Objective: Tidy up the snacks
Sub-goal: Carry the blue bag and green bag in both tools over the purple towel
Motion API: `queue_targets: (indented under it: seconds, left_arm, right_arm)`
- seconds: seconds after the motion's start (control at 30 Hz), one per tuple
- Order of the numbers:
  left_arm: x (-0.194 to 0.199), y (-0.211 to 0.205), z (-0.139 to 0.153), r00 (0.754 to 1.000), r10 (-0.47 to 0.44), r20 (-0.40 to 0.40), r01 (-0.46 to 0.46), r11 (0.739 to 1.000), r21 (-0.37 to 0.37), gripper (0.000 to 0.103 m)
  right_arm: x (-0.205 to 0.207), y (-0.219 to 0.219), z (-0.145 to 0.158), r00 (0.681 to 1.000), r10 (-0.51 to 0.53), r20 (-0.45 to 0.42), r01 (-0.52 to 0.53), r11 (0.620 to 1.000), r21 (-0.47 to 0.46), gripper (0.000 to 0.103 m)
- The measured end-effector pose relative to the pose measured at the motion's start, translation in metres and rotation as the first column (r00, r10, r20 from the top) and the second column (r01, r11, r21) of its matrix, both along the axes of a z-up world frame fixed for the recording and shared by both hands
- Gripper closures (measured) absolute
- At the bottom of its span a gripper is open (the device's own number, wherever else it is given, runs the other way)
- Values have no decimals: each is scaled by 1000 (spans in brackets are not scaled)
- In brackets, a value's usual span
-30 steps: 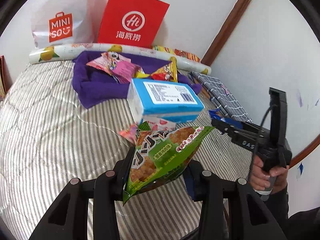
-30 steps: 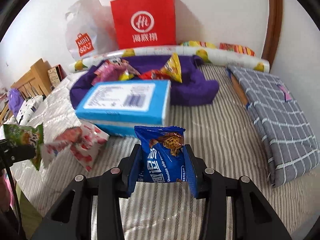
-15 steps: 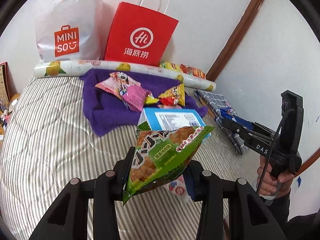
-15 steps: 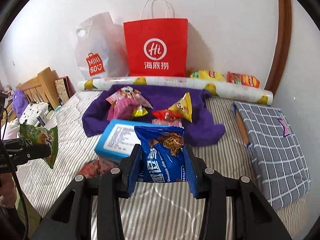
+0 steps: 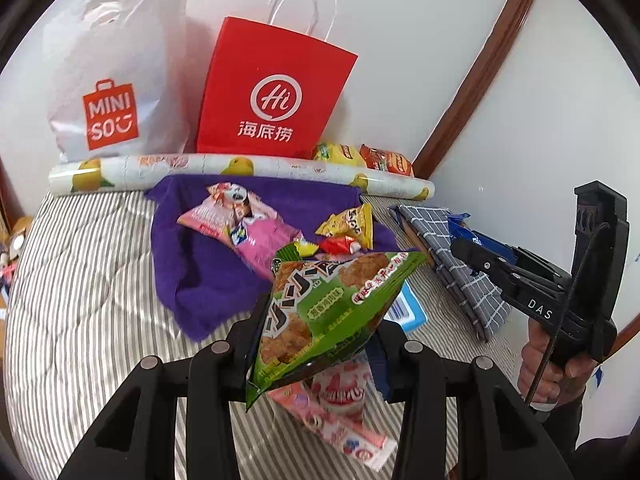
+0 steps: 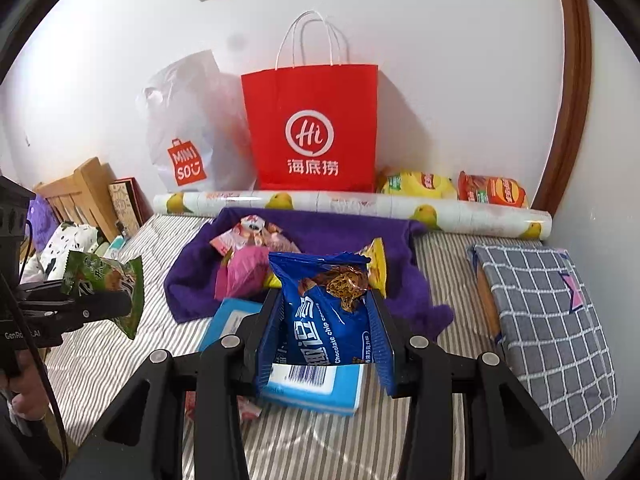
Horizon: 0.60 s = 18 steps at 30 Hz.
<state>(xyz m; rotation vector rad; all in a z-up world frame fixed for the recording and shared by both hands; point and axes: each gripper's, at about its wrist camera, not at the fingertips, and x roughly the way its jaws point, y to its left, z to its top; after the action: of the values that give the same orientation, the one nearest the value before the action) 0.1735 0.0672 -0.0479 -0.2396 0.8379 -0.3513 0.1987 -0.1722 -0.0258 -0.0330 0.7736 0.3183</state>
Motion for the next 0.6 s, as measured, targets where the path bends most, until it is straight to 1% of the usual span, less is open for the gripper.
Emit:
queue_targets:
  seconds: [0.2,0.4,0.6]
  left_arm:
    - [27,-6,6,1000,-10,11,9,1000,24,62]
    - [55,-7,11,1000,19,21,-20,999,38,62]
    - [80,-2,6,999,39,7,-40,998,47,62]
  right_arm:
    - [24,1,3,1000,-12,3,12,1000,4,61]
    - [49,5,4,1000,-7,13,7,1000,8,61]
    - [76,11,4,1000,-2,18,2,1000,28,61]
